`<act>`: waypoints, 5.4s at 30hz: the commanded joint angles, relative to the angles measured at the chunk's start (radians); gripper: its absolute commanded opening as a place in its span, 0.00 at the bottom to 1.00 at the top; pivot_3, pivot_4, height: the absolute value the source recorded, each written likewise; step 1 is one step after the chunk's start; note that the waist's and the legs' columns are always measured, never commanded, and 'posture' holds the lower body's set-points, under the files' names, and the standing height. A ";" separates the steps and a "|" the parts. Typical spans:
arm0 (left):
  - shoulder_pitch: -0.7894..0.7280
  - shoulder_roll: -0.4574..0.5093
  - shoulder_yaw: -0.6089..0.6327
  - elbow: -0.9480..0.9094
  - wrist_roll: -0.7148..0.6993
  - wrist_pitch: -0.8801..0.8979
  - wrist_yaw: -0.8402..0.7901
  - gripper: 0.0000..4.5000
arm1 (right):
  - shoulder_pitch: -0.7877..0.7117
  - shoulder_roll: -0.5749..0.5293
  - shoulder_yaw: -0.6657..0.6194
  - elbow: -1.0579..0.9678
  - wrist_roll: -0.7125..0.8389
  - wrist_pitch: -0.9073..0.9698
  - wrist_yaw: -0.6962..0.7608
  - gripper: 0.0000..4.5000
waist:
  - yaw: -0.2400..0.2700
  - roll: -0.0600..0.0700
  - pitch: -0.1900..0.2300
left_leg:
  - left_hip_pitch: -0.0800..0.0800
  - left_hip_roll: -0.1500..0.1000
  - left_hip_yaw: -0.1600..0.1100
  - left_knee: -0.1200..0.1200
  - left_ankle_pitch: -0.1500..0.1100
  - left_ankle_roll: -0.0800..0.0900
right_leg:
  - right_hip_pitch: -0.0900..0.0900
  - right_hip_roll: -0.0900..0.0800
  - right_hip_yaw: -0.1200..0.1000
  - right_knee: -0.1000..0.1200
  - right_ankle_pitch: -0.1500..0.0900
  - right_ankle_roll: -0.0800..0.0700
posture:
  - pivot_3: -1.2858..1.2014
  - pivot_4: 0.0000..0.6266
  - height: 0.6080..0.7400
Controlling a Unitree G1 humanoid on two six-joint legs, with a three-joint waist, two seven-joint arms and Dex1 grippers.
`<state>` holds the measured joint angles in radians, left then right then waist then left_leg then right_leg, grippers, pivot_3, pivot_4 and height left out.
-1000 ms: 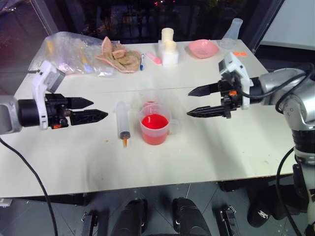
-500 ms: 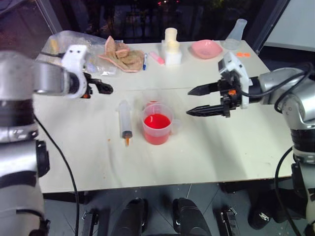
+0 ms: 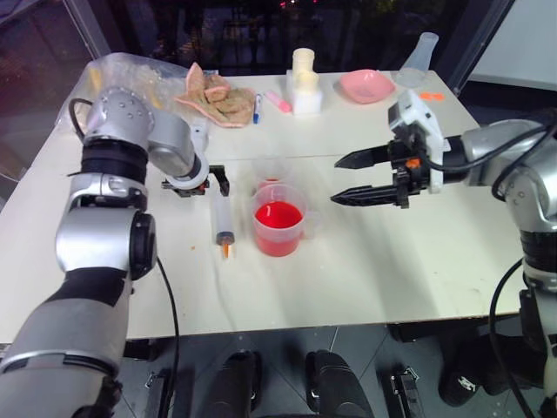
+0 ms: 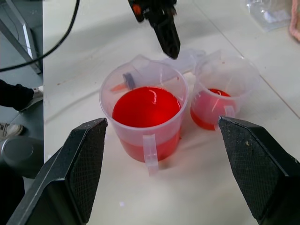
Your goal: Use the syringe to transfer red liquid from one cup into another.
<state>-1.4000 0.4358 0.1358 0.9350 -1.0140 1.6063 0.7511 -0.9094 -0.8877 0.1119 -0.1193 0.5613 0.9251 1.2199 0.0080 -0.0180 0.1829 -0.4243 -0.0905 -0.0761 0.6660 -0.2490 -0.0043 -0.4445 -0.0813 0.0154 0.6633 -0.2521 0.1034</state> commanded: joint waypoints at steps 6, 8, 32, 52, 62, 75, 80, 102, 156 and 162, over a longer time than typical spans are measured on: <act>0.023 -0.116 0.277 -0.039 0.188 -0.001 0.103 0.99 | 0.006 -0.034 -0.057 -0.066 0.035 0.041 -0.023 0.88 | 0.004 0.000 0.000 | 0.000 0.000 0.000 0.000 0.000 0.000 | 0.000 0.000 0.000 0.000 0.000 0.000 | 0.52 0.24 1.00; 0.036 -0.148 0.335 -0.049 0.233 -0.018 0.119 0.99 | 0.013 -0.041 -0.063 -0.077 0.039 0.046 -0.029 0.88 | 0.004 0.000 0.000 | 0.000 0.000 0.000 0.000 0.000 0.000 | 0.000 0.000 0.000 0.000 0.000 0.000 | 0.52 0.24 1.00; 0.154 -0.266 0.542 -0.358 0.643 0.005 -0.074 0.33 | 0.031 -0.044 -0.082 -0.100 0.077 0.072 -0.086 0.88 | 0.003 0.000 0.000 | 0.000 0.000 0.001 0.001 0.000 -0.001 | 0.000 0.000 0.000 0.001 0.000 0.000 | 0.52 0.24 1.00; 0.231 -0.087 0.156 -0.973 0.278 -0.518 -1.130 0.33 | 0.033 0.000 -0.163 -0.060 0.102 0.047 -0.179 0.88 | 0.002 -0.001 0.000 | 0.000 0.000 0.001 0.001 0.001 -0.001 | 0.001 0.000 0.000 -0.001 0.000 0.000 | 0.52 0.24 1.00; 0.422 -0.066 -0.003 -1.057 0.243 -0.636 -1.430 0.33 | 0.011 0.069 -0.302 -0.116 0.263 0.213 -0.332 0.88 | -0.007 0.000 0.000 | 0.001 0.001 0.001 0.001 0.001 -0.001 | 0.001 0.000 0.000 0.000 0.000 0.000 | 0.52 0.24 1.00; 0.717 -0.061 -0.172 -1.092 0.475 -1.118 -1.611 0.33 | -0.092 0.261 -0.493 -0.083 0.569 0.470 -0.661 0.88 | 0.003 0.000 -0.001 | 0.001 0.001 0.001 0.000 -0.002 0.004 | 0.002 0.000 0.001 -0.001 0.000 -0.001 | 0.52 0.24 1.00; 0.764 -0.079 -0.186 -1.109 0.500 -1.162 -1.593 0.33 | -0.089 0.322 -0.519 -0.090 0.697 0.521 -0.794 0.88 | 0.003 0.000 -0.001 | 0.001 0.001 0.001 0.001 -0.003 0.006 | 0.002 0.000 0.001 -0.001 0.000 -0.001 | 0.52 0.24 1.00; 0.789 -0.100 -0.185 -1.141 0.498 -1.154 -1.542 0.33 | -0.049 0.421 -0.358 -0.079 0.899 0.406 -1.035 0.88 | -0.004 0.000 -0.001 | 0.001 0.001 0.001 0.000 -0.003 0.007 | 0.002 0.001 0.000 -0.001 0.000 -0.001 | 0.52 0.24 1.00; 0.911 -0.026 -0.235 -1.140 0.526 -1.154 -1.597 0.33 | -0.131 0.376 -0.304 -0.019 0.828 0.303 -0.933 0.01 | -0.020 0.001 -0.001 | 0.001 0.001 0.001 0.000 -0.003 0.007 | 0.002 0.001 0.000 -0.001 0.000 -0.001 | 0.52 0.24 1.00; 0.909 -0.028 -0.233 -1.140 0.526 -1.152 -1.595 0.33 | -0.131 0.375 -0.302 -0.020 0.822 0.303 -0.929 0.01 | -0.020 0.001 -0.001 | 0.001 0.001 0.001 0.000 -0.003 0.007 | 0.002 0.001 0.000 -0.001 0.000 -0.001 | 0.52 0.24 1.00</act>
<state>-0.5070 0.3964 -0.0664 -0.2104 -0.5065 0.4441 -0.8314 -0.9782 -0.4984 -0.1347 -0.1117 1.3740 1.2809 0.2742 -0.0120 -0.0174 0.1822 -0.4233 -0.0890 -0.0753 0.6659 -0.2521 0.0032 -0.4428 -0.0806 0.0156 0.6623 -0.2517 0.1024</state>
